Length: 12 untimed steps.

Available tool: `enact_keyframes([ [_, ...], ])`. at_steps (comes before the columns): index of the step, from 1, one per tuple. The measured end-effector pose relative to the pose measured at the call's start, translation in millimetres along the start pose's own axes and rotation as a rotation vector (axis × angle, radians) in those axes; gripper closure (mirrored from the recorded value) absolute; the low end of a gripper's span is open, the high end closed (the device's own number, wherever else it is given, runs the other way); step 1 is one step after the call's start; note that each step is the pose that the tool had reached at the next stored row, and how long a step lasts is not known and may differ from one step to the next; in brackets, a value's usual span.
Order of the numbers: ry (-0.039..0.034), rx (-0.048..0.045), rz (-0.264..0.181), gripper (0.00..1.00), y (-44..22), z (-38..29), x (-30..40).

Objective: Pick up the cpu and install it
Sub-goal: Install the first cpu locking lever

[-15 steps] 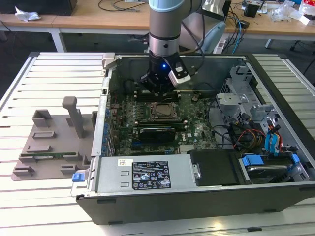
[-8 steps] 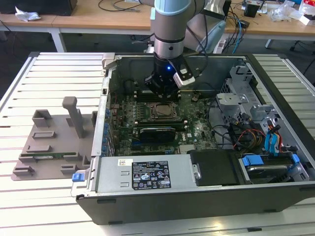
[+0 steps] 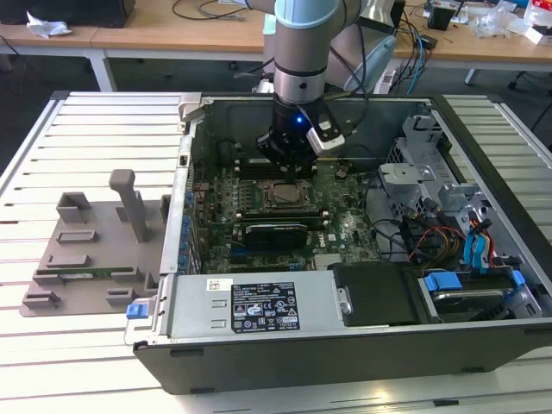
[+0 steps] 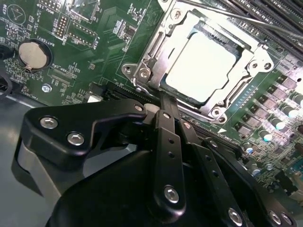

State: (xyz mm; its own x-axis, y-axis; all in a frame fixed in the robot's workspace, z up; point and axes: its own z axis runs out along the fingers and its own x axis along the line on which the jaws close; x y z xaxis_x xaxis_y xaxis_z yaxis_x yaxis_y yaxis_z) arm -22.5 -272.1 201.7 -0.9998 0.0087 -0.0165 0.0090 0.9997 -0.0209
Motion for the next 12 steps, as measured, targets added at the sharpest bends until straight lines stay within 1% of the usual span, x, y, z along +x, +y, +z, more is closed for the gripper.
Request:
enact_keyframes([
  [5, 0.0003, 0.0004, 0.000, 0.89, 0.4, 0.0, -0.9],
  [7, 0.0004, 0.0005, 0.000, 0.89, 0.5, 0.1, -2.6],
  [9, 0.0005, 0.0006, 0.000, 0.89, 0.6, 0.4, -6.3],
  [12, 0.0004, 0.0002, 0.000, 0.89, 3.1, 0.5, -6.6],
])
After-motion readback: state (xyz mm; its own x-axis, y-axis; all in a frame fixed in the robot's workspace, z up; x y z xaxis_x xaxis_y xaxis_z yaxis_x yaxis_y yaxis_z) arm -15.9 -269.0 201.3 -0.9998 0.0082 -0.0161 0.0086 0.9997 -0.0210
